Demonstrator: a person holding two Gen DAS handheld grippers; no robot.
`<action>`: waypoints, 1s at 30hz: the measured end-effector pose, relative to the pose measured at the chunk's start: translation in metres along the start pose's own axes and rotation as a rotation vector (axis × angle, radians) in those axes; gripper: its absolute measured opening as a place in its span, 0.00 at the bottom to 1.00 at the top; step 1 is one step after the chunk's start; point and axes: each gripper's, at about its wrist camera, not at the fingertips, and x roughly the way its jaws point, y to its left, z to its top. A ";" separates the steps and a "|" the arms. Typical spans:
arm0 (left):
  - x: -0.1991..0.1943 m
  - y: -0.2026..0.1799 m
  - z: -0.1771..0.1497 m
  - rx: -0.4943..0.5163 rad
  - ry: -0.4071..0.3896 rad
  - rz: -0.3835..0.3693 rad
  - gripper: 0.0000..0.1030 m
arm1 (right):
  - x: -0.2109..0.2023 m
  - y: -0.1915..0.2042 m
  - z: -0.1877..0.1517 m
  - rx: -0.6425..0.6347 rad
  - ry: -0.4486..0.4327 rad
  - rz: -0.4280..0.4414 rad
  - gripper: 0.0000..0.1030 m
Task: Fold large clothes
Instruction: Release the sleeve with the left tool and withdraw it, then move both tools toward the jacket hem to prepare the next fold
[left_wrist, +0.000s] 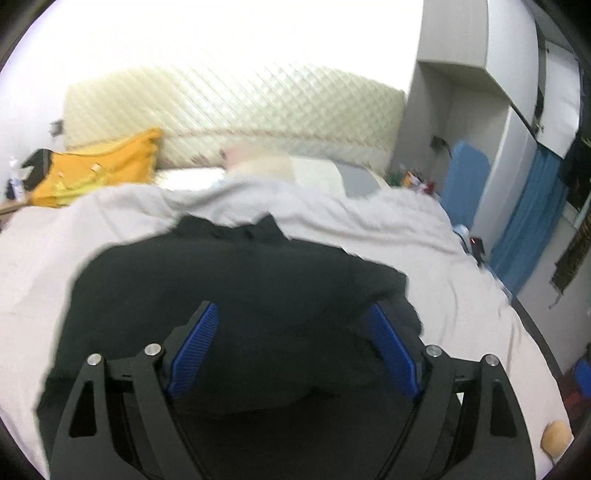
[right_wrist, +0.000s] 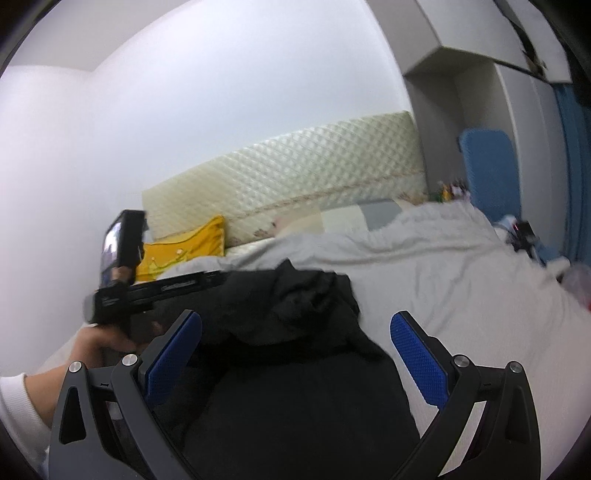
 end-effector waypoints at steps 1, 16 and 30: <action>-0.006 0.010 0.004 -0.003 -0.012 0.011 0.82 | 0.005 0.004 0.007 -0.011 0.002 0.004 1.00; 0.035 0.128 -0.003 -0.075 0.039 0.205 0.82 | 0.201 0.045 0.018 -0.081 0.186 0.119 1.00; 0.102 0.163 -0.023 -0.048 0.087 0.221 0.85 | 0.301 0.019 -0.036 -0.123 0.260 0.027 1.00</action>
